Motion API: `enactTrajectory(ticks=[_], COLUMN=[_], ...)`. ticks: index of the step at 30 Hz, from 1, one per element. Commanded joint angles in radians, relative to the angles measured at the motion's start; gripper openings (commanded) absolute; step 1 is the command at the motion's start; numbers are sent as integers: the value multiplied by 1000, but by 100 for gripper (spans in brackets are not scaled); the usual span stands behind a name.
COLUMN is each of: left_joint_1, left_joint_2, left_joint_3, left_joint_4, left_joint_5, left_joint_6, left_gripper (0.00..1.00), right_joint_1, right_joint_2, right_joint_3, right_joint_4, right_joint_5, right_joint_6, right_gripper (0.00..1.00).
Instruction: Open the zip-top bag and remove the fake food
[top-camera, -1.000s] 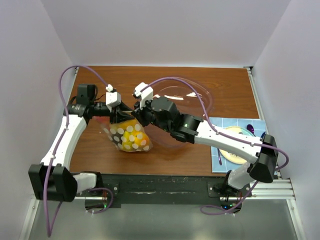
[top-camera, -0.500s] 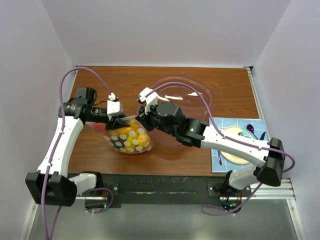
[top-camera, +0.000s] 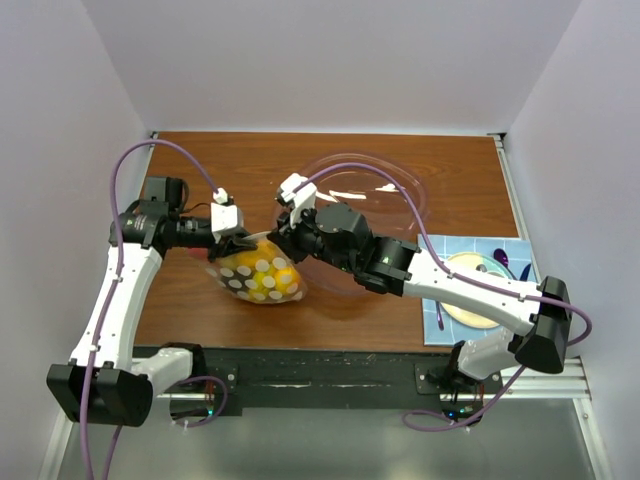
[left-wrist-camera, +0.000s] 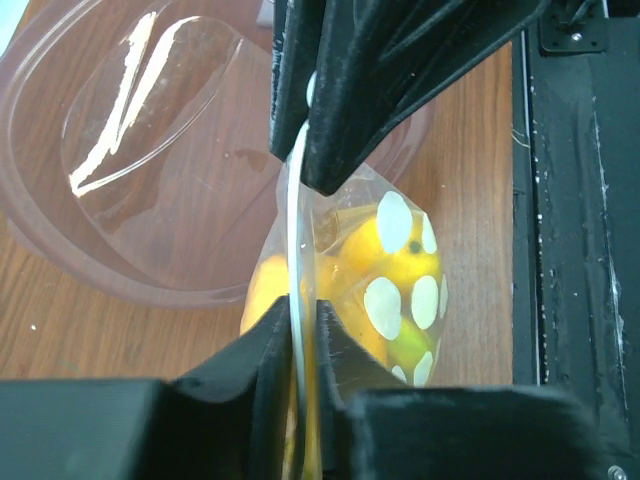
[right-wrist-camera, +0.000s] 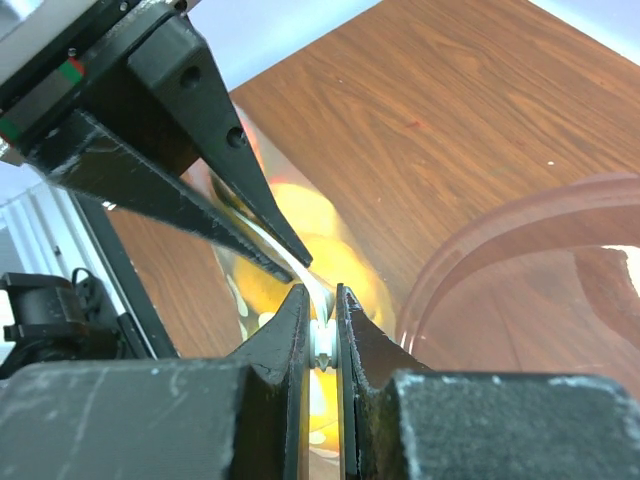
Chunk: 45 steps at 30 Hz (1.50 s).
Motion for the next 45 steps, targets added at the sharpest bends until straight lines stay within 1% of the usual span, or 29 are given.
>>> enactTrajectory(ticks=[1, 2, 4, 5, 7, 10, 12, 14, 15, 16, 18, 19, 21, 23, 26, 31, 34, 35, 38, 39, 41, 42, 44, 45], left_joint_1=[11, 11, 11, 11, 11, 11, 11, 11, 11, 11, 11, 11, 11, 11, 11, 11, 11, 11, 11, 11, 11, 11, 11, 11], left_joint_2=[-41, -46, -51, -54, -61, -60, -58, -55, -55, -57, -57, -55, -55, -54, -54, -51, -52, -55, -66, -69, -74, -77, -77, -77], left_joint_3=[-22, -25, -25, -24, -22, -14, -10, 1, 5, 16, 30, 44, 58, 71, 85, 102, 110, 111, 110, 110, 114, 117, 125, 128], left_joint_4=[69, 69, 63, 60, 63, 58, 56, 50, 38, 27, -12, -26, -54, -77, -102, -169, -197, -201, -224, -223, -224, -224, -226, -227], left_joint_5=[1, 0, -10, -14, -23, -23, -22, -17, -14, -8, 4, 10, 24, 35, 42, 32, 30, 30, 38, 38, 36, 35, 33, 36], left_joint_6=[-36, -35, -30, -30, -28, -33, -38, -39, -36, -28, -6, 1, 5, 16, 24, 71, 88, 88, 107, 102, 96, 96, 93, 93], left_gripper=[8, 0, 0, 0, 0, 0, 0, 0, 0, 0, 0, 0, 0, 0, 0, 0, 0, 0, 0, 0, 0, 0, 0, 0], right_joint_1=[21, 29, 32, 32, 34, 34, 32, 34, 34, 32, 32, 32, 32, 32, 31, 32, 29, 28, 25, 23, 18, 14, 8, 6], right_joint_2=[-5, 6, 0, -26, -58, -129, -181, -216, -251, -265, -287, -293, -287, -253, -201, -167, -137, -129, -104, -97, -87, -78, -74, -72], right_joint_3=[37, 45, 30, 11, -59, -139, -182, -268, -297, -356, -406, -433, -437, -415, -375, -323, -270, -256, -225, -219, -211, -204, -200, -203], right_joint_4=[51, 34, 31, 46, 86, 140, 166, 205, 250, 279, 357, 373, 394, 391, 394, 422, 387, 371, 348, 342, 328, 309, 293, 292], right_joint_5=[-15, -12, -22, -24, -15, 22, 34, 33, 33, 38, 33, 30, 10, -33, -56, -90, -128, -137, -176, -176, -212, -228, -242, -242], right_joint_6=[19, 21, 24, 25, 22, 19, 15, -7, -13, -27, -39, -45, -59, -76, -94, -104, -127, -130, -133, -130, -125, -122, -116, -110], right_gripper=[11, 18, 27, 39, 47, 70, 78, 80, 84, 84, 84, 84, 83, 82, 79, 76, 70, 64, 51, 39, 29, 17, 15, 16])
